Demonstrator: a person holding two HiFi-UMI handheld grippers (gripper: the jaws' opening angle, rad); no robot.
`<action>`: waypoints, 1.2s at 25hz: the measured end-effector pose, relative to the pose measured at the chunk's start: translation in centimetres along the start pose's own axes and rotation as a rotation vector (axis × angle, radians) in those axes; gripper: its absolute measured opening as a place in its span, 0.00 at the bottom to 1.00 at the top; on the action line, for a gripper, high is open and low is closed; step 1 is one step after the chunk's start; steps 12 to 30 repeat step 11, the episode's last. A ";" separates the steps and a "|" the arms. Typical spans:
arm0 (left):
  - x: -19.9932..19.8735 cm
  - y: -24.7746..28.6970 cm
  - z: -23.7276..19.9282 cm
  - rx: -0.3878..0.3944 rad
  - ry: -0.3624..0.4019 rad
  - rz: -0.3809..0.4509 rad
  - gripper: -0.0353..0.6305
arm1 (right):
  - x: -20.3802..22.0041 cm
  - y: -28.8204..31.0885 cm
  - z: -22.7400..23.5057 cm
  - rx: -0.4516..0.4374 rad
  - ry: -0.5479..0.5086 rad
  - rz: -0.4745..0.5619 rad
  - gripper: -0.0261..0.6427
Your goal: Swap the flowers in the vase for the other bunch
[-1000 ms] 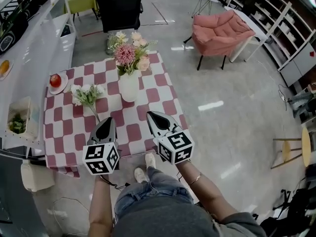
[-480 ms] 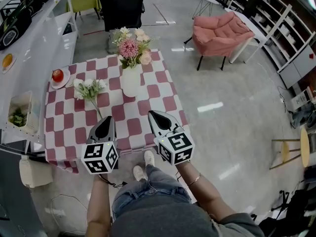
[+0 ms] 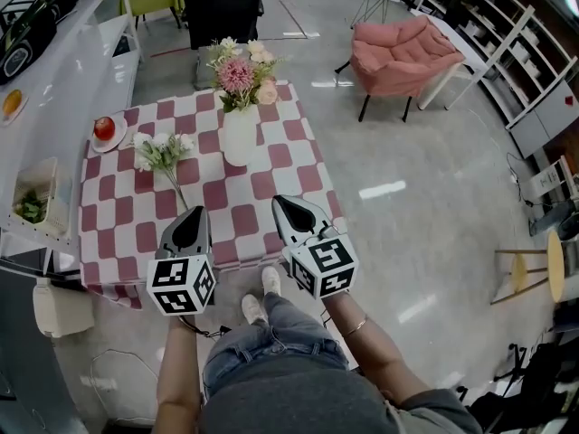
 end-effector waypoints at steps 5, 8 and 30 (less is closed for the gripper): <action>-0.3 -0.7 0.3 -0.001 0.011 0.009 0.09 | -0.2 -0.8 -0.3 0.009 -0.014 0.010 0.05; -0.3 -1.1 0.5 -0.001 0.009 0.015 0.09 | -0.2 -1.2 -0.5 0.014 -0.021 0.016 0.05; -0.2 -1.5 0.7 0.002 0.009 0.018 0.09 | 0.0 -1.6 -0.6 0.015 -0.021 0.021 0.05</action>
Point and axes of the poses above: the fingertips, and each gripper's own axes: y forward along the fingers, z to its right, x out of its underside, the point moved 9 cm from there along -y, backward along the fingers, and after that the axes turned 15 degrees about y, right-handed, at the moved point
